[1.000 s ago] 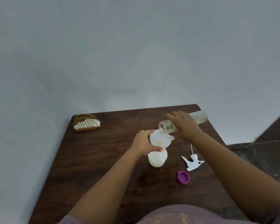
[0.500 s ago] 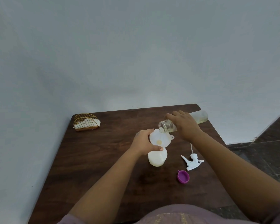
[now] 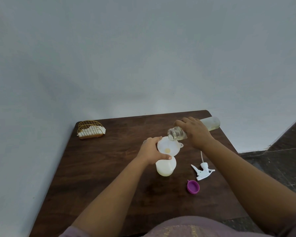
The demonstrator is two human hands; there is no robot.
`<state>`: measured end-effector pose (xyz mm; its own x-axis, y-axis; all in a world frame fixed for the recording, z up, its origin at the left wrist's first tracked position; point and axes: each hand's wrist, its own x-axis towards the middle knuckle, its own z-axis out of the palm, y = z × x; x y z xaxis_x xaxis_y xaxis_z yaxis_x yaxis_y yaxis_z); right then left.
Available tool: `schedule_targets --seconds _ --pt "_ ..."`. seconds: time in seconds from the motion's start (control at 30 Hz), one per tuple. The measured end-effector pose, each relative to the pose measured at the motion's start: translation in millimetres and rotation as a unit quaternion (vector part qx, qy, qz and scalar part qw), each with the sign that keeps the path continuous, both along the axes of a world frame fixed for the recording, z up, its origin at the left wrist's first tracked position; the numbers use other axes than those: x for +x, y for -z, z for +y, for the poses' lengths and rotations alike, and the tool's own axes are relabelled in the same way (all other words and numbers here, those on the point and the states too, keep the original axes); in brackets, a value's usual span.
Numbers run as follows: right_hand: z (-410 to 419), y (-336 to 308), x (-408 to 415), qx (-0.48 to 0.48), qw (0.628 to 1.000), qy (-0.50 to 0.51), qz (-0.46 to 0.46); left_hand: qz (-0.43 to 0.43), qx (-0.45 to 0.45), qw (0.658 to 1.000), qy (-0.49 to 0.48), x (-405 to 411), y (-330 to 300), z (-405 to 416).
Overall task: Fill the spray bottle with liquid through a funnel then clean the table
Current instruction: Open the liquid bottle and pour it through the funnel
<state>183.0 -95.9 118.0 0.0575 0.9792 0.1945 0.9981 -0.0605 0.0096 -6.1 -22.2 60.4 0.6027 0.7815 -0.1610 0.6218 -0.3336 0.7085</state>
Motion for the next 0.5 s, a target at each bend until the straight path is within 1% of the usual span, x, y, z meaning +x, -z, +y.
schedule_targets --seconds 0.5 --pt "-2.2 -1.7 -0.4 -0.001 1.000 0.001 0.002 0.007 0.001 1.000 -0.003 0.6 -1.4 -2.2"
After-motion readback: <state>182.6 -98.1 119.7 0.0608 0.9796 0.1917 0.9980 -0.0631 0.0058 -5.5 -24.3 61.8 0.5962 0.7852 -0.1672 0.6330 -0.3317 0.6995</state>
